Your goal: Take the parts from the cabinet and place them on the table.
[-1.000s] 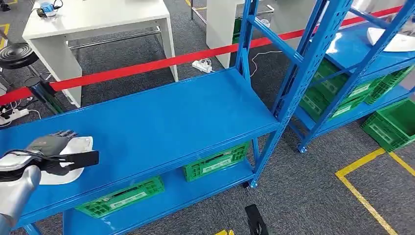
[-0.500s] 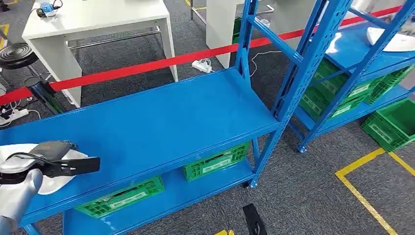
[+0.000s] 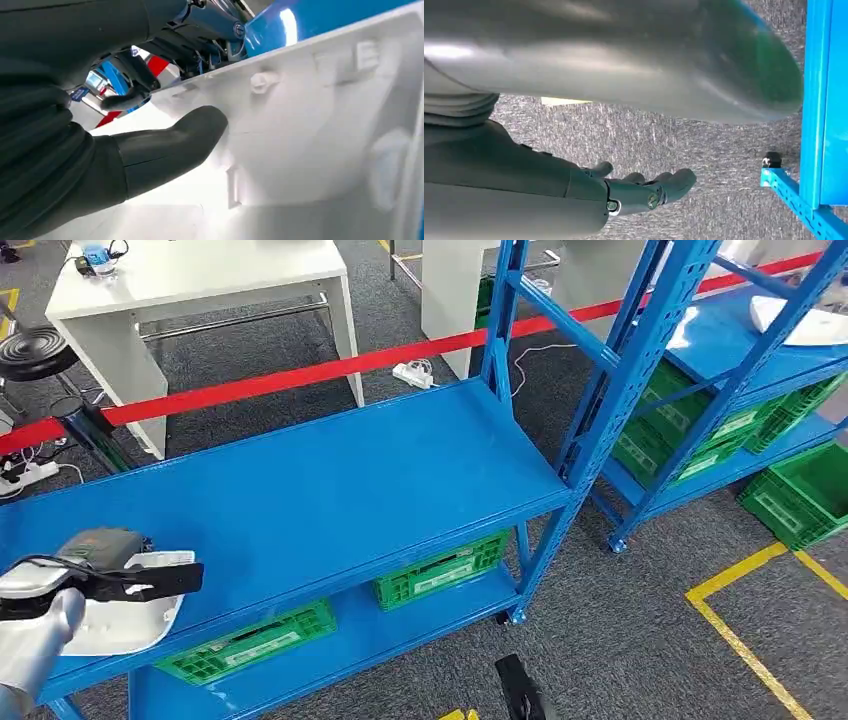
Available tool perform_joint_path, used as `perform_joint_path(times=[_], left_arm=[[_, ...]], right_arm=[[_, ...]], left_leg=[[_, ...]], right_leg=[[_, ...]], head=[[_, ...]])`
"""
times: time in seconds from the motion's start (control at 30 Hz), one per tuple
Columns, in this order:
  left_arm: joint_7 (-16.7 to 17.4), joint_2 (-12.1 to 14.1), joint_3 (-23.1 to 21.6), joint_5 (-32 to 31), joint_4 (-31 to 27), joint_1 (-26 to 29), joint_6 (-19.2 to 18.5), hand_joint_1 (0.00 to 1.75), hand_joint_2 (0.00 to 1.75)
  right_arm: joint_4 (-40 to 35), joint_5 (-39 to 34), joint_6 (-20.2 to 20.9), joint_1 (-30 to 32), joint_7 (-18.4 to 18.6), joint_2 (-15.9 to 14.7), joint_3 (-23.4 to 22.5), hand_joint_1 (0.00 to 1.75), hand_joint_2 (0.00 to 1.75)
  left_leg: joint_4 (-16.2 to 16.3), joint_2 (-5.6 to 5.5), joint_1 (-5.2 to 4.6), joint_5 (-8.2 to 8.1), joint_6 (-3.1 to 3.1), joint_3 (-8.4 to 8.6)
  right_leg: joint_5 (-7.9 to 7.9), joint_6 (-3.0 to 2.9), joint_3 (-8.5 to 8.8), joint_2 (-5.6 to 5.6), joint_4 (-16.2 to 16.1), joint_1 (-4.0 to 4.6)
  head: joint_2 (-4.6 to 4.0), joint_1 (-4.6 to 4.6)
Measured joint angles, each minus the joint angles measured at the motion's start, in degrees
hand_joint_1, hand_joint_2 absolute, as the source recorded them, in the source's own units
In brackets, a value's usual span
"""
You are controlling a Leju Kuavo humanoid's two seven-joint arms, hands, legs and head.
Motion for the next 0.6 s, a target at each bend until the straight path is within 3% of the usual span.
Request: perform_joint_path(times=[0.1, 0.13, 0.17, 0.2, 0.3, 0.47, 0.53, 0.6], left_arm=[[0.0, 0.1, 0.0, -0.1, 0.0, 0.0, 0.8, 1.75, 1.75], [0.0, 0.2, 0.0, -0.2, 0.0, 0.1, 1.2, 1.75, 0.00], [0.0, 0.2, -0.2, -0.3, 0.0, 0.1, 1.7, 1.75, 0.00], [-0.3, 0.2, -0.4, -0.3, 0.0, 0.1, 2.1, 1.75, 1.75], [0.9, 0.4, -1.4, -0.3, -0.1, 0.2, 5.6, 1.75, 1.75], [6.3, 0.5, -5.9, 0.0, -0.8, 0.2, 20.4, 1.75, 1.75], [6.3, 0.5, -6.6, 1.6, -1.4, -0.1, 26.8, 1.75, 1.75], [5.4, 0.2, -6.6, 3.3, -1.8, -1.0, 29.9, 1.75, 1.75]], right_arm=[[0.0, -0.2, -0.3, 0.0, 0.2, 0.0, 0.0, 0.00, 0.00], [0.0, -0.2, -0.3, 0.0, 0.5, 0.0, 0.0, 0.00, 0.00], [0.0, -0.2, -0.3, 0.0, 0.8, 0.0, 0.0, 0.00, 0.00], [0.0, -0.2, -0.3, 0.1, 1.2, 0.0, 0.0, 0.00, 0.00], [0.0, -0.3, -0.3, 0.1, 1.9, 0.0, 0.0, 0.00, 0.00], [0.0, -0.7, -0.5, 0.1, 3.4, 0.0, 0.0, 0.00, 0.00], [0.0, -0.9, -0.5, 0.1, 4.0, 0.0, 0.0, 0.00, 0.00], [0.0, -1.0, -0.5, 0.1, 4.5, 0.0, -0.1, 0.00, 0.00]], left_leg=[[0.0, 0.00, 0.00, 0.00, 0.00, 0.00], [0.0, 0.00, 0.00, 0.00, 0.00, 0.01], [0.0, 0.00, 0.00, 0.00, 0.00, 0.01], [0.0, 0.00, 0.00, 0.00, 0.00, 0.00], [0.0, 0.00, 0.00, 0.00, 0.00, 0.01], [0.0, 0.00, 0.00, 0.00, 0.00, 0.00], [0.0, 0.00, 0.00, 0.00, 0.00, 0.00], [0.0, 0.01, 0.00, 0.00, 0.00, 0.00]], right_leg=[[-0.01, 0.00, 0.00, 0.00, 0.0, 0.01], [-0.01, 0.00, -0.01, 0.00, 0.0, 0.01], [-0.01, 0.00, 0.00, 0.00, 0.0, 0.01], [-0.01, 0.00, 0.00, 0.00, 0.0, 0.01], [0.00, 0.00, -0.01, 0.00, 0.0, 0.01], [0.00, 0.00, -0.02, 0.00, 0.0, 0.00], [0.00, 0.00, -0.03, 0.00, 0.0, 0.00], [0.00, -0.01, -0.04, 0.01, 0.0, -0.02]], head=[[0.00, 0.00], [0.00, -0.02], [0.00, 0.00], [0.00, 0.00], [0.00, 0.00], [0.00, 0.00], [0.00, 0.00], [0.00, 0.00]])
